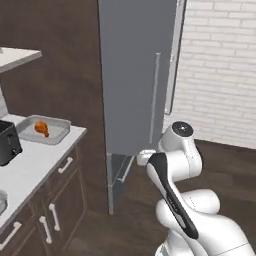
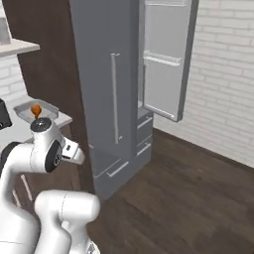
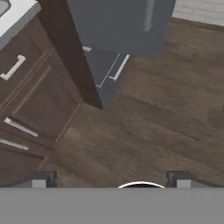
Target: Place one tomato and one chicken drumstick in each tupperware on the nearby counter, to pack two identical lunches.
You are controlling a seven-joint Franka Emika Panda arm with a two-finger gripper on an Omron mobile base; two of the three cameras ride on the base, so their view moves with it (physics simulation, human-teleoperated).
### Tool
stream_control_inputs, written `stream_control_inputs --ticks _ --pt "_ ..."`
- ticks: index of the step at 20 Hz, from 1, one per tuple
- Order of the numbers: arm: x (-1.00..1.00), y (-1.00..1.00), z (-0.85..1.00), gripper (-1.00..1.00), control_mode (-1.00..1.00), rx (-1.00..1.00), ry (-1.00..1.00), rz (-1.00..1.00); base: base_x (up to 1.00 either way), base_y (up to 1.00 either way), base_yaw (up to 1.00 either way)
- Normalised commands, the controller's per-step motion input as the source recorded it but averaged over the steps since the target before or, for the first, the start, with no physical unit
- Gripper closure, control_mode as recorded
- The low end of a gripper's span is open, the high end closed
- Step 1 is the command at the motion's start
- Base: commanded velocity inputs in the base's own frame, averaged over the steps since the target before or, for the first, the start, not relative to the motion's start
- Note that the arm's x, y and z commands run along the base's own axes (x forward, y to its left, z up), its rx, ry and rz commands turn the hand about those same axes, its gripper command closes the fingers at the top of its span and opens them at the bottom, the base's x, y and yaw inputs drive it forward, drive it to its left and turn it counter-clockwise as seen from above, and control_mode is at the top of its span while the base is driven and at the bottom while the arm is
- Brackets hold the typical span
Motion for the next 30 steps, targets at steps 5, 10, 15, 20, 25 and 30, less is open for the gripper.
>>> stream_control_inputs --ticks 5,10,15,20,25,30 --pt "0.00 0.00 0.00 -1.00 1.00 0.00 0.00 0.00 0.16 -0.89 -0.64" --pt "0.00 0.00 0.00 -1.00 1.00 0.00 0.00 0.00 0.80 -0.64 -0.43" --pt "0.00 0.00 0.00 -1.00 1.00 0.00 0.00 0.00 1.00 0.04 -0.17" --pt "0.00 0.00 0.00 -1.00 1.00 0.00 0.00 0.00 0.96 0.22 -0.07" --pt "0.00 0.00 0.00 -1.00 1.00 0.00 0.00 0.00 0.94 0.06 0.11" --pt "0.00 0.00 0.00 -1.00 1.00 0.00 0.00 0.00 0.40 0.08 0.46"
